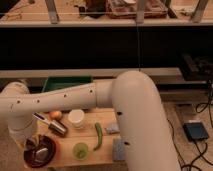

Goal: Place grapes in purple bowl

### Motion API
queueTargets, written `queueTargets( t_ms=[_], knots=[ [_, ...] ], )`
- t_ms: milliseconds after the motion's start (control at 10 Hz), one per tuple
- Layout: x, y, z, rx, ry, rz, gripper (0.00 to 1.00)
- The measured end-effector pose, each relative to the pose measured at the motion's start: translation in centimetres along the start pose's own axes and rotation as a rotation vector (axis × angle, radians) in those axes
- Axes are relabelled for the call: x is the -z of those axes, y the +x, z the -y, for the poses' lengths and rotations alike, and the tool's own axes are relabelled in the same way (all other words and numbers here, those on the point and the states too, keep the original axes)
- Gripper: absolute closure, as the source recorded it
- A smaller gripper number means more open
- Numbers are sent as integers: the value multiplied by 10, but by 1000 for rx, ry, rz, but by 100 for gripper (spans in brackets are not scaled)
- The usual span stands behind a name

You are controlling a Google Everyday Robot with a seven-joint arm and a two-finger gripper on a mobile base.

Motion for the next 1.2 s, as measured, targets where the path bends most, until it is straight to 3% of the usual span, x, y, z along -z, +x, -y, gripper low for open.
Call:
queueTargets(
  t_ms=[200, 500, 700, 900, 1000, 1200],
  knots=[
    [-4, 2, -4, -20, -3, 6, 21],
    [-4, 4, -14, -50, 0, 6, 20],
    [3, 8, -23, -85, -5, -17, 20],
    [19, 24, -42, -147, -3, -98, 20],
    [32, 36, -59, -193, 5, -168, 20],
    [43, 49, -77, -251, 16, -236, 20]
  ],
)
